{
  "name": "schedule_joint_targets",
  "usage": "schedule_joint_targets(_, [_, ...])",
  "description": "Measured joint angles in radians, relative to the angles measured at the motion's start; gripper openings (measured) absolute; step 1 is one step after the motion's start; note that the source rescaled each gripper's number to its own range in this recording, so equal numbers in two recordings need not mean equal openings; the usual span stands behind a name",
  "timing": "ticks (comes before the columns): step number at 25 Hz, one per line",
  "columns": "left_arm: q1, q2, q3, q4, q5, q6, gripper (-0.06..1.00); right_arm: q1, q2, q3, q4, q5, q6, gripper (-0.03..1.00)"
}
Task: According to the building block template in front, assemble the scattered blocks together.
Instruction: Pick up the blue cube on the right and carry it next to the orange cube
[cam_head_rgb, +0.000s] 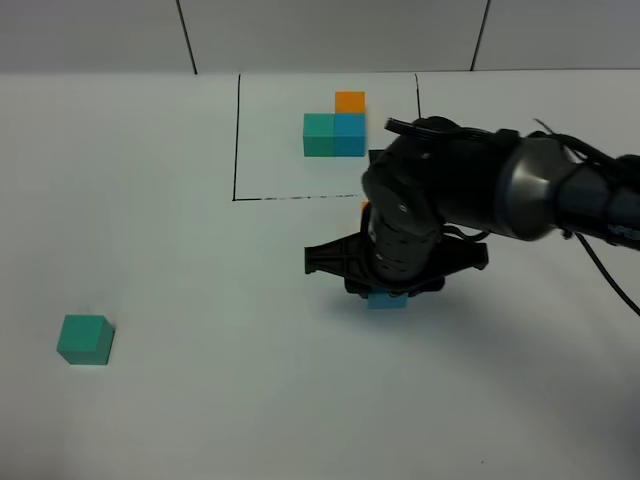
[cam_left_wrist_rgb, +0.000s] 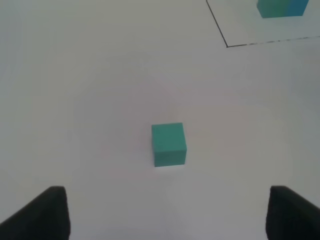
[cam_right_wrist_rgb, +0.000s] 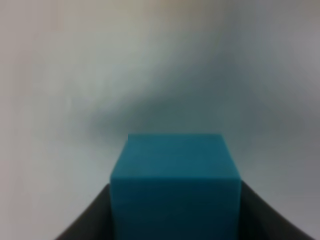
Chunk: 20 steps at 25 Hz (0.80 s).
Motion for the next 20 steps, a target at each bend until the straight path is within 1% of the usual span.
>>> schedule_joint_targets(2, [0.000, 0.000, 0.000, 0.000, 0.000, 0.000, 0.78, 0.000, 0.056, -0.063, -0.002, 0.020, 0.001, 0.01])
schedule_joint_targets(6, [0.000, 0.000, 0.000, 0.000, 0.000, 0.000, 0.78, -0.001, 0.131, -0.129, -0.029, 0.037, 0.000, 0.01])
schedule_joint_targets(14, [0.000, 0.000, 0.000, 0.000, 0.000, 0.000, 0.78, -0.060, 0.171, -0.149, -0.047, 0.041, -0.009, 0.01])
schedule_joint_targets(20, [0.000, 0.000, 0.000, 0.000, 0.000, 0.000, 0.78, -0.062, 0.171, -0.149, -0.037, 0.017, -0.020, 0.01])
